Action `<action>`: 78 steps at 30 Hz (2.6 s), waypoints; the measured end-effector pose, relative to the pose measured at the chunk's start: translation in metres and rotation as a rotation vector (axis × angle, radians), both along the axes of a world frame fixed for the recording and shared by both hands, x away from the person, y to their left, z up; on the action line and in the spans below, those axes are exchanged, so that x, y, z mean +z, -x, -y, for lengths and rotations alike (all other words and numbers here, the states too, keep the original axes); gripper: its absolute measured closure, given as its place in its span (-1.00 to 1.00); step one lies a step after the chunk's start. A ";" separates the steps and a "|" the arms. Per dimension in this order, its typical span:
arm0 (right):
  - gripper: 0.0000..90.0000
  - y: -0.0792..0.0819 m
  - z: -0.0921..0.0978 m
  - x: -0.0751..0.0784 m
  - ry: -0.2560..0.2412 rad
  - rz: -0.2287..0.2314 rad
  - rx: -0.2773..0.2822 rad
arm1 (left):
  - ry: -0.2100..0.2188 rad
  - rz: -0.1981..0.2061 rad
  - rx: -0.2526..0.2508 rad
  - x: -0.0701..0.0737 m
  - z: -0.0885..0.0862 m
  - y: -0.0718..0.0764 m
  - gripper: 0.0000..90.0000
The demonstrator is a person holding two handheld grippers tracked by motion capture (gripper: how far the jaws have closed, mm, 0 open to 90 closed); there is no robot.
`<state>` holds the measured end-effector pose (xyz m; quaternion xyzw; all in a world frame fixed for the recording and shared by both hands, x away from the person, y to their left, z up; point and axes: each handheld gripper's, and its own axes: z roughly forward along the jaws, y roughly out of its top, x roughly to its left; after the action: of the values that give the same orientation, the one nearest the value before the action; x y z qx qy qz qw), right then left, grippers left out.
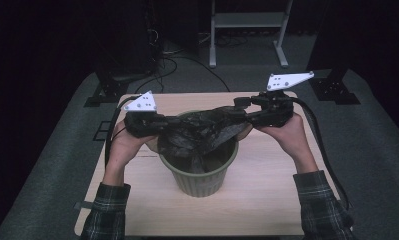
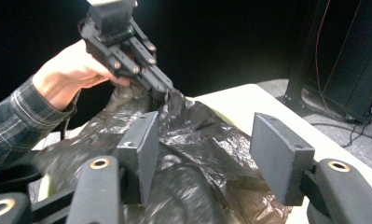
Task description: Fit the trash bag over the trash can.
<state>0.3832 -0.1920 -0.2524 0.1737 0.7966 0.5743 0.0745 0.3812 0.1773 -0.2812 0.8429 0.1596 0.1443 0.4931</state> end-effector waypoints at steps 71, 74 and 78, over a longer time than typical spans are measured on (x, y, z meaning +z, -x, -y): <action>0.21 -0.044 0.021 -0.072 0.042 -0.129 -0.271 | 0.118 -0.148 0.246 -0.080 -0.049 -0.022 0.99; 0.14 -0.034 0.044 -0.056 -0.039 -0.121 -0.258 | 0.118 -0.150 0.254 -0.081 -0.051 -0.022 0.99; 0.11 -0.020 0.063 -0.036 -0.106 -0.077 -0.264 | 0.136 -0.150 0.245 -0.079 -0.053 -0.021 0.99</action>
<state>0.4035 -0.2555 -0.2888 0.3027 0.7375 0.5937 0.1097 0.4026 0.2300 -0.3605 0.7903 0.3070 0.1288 0.5144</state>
